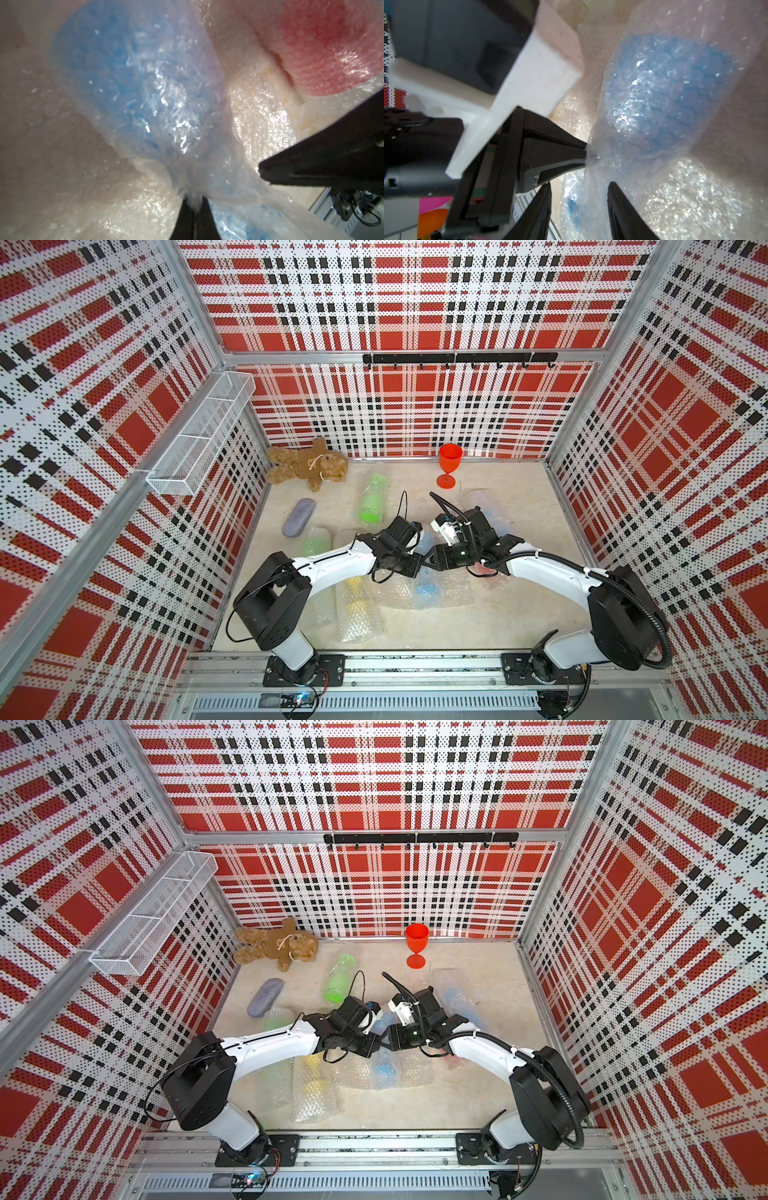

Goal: Unpack wine glasses from bubble wrap
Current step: Unwrap the bubble wrap.

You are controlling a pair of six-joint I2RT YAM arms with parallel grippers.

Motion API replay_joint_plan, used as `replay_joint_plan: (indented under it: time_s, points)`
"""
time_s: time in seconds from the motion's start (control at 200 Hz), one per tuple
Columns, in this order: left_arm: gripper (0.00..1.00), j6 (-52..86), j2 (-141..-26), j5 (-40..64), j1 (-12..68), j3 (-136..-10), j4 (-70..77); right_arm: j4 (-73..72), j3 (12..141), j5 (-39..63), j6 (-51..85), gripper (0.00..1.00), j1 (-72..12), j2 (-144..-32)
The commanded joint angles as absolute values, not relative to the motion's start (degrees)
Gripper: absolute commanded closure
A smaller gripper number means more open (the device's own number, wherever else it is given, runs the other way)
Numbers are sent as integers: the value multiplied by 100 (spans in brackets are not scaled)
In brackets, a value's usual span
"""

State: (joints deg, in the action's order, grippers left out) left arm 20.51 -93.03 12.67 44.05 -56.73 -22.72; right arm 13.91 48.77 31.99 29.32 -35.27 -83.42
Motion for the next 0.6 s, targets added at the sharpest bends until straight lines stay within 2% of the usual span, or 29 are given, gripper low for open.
replay_joint_plan:
  time_s: [0.0, 0.276, 0.341, 0.486, 0.591]
  points:
    - [100, 2020, -9328, 1283, 4385, -5801, -2289, 1536, 4931, 3097, 2661, 54, -3609, -8464]
    - [100, 2022, -9342, 1283, 4386, -5866, -2298, 1512, 4968, 2803, 2603, 66, -3699, -8696]
    - [100, 2022, -9352, 1292, 4394, -5892, -2314, 1540, 4975, 2698, 2570, 73, -3739, -8718]
    - [100, 1991, -9320, 1277, 4394, -5891, -2347, 1654, 4901, 2167, 2570, 100, -3738, -8469]
    - [100, 2022, -9195, 1174, 4362, -5838, -2396, 1646, 4775, 1990, 2682, 100, -3619, -8191]
